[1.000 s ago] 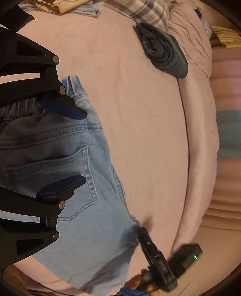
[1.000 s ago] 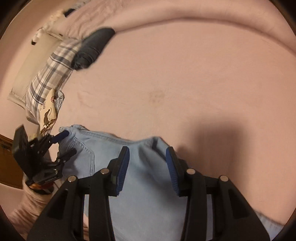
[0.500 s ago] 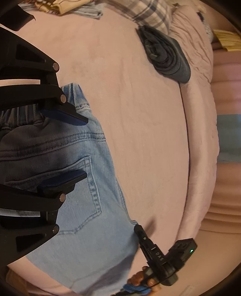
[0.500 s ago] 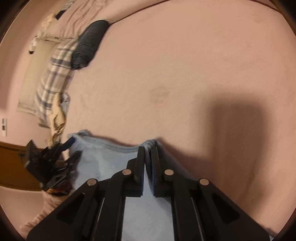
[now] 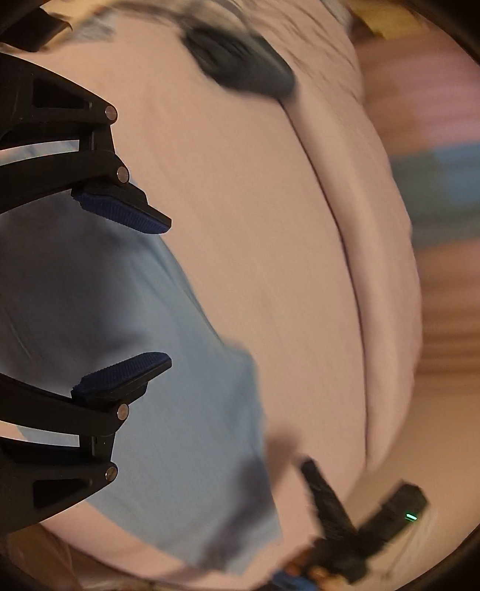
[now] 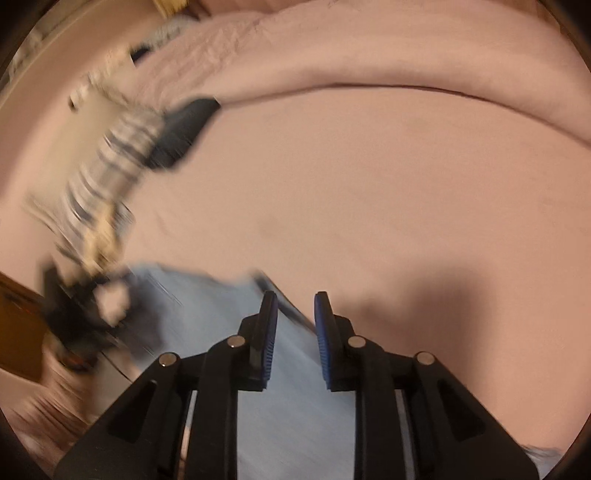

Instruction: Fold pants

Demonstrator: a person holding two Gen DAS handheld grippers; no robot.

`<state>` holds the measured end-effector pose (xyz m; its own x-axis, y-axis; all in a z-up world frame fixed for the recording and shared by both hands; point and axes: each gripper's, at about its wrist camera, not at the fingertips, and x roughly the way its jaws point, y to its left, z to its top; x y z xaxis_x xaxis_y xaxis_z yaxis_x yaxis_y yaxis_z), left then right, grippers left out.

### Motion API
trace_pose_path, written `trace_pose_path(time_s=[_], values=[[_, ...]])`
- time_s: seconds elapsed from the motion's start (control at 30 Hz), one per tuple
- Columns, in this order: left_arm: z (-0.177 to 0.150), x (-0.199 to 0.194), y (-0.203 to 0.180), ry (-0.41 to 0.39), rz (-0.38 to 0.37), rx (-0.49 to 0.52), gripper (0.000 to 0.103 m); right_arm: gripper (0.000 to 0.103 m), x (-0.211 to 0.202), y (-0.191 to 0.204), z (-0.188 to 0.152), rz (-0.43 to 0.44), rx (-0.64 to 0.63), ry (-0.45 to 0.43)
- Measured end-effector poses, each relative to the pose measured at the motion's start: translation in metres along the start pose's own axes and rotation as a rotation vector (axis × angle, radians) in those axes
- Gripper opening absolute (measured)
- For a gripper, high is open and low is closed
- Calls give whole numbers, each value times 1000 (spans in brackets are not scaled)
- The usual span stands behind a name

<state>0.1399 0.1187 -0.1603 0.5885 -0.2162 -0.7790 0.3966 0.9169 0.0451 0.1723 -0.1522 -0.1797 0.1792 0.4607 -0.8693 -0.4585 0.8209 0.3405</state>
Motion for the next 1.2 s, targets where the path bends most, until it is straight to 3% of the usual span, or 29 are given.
trace_pose_path(time_s=[0.17,0.2,0.27,0.37,0.47,0.57,0.7,0.73,0.77,0.8,0.87,1.03,1.13,1.2], values=[[60,50,-60,-24,-230,44,67,13,15,-1,-27,-50,-89,21],[66,63,-70,-10,-238,56,67,12,23,1,-27,-53,-96,22],[74,97,-89,60,-162,108,67,11,32,-1,-26,-56,-99,34],[70,135,-94,192,-121,195,68,8,53,0,-28,-157,-158,80],[72,134,-79,203,-159,213,68,9,54,-21,-29,-92,-128,130],[79,128,-58,209,-96,229,69,9,41,-39,-28,-95,-138,133],[82,131,-37,247,-163,172,70,10,35,-56,-28,-86,-123,155],[81,132,-37,250,-173,186,71,11,32,-59,-27,-67,-115,153],[81,135,-36,257,-181,192,71,20,28,-61,-27,-55,-117,147],[81,140,-35,273,-194,190,71,38,24,-63,-28,-54,-125,139],[80,152,-33,311,-205,170,72,57,18,-71,-32,-90,-131,140],[77,155,-23,304,-236,129,67,52,27,-106,-46,-126,-98,283],[76,151,-24,291,-224,146,65,24,23,-102,-45,-145,-151,257],[73,151,-28,285,-212,140,65,13,14,-102,-42,-134,-165,229]])
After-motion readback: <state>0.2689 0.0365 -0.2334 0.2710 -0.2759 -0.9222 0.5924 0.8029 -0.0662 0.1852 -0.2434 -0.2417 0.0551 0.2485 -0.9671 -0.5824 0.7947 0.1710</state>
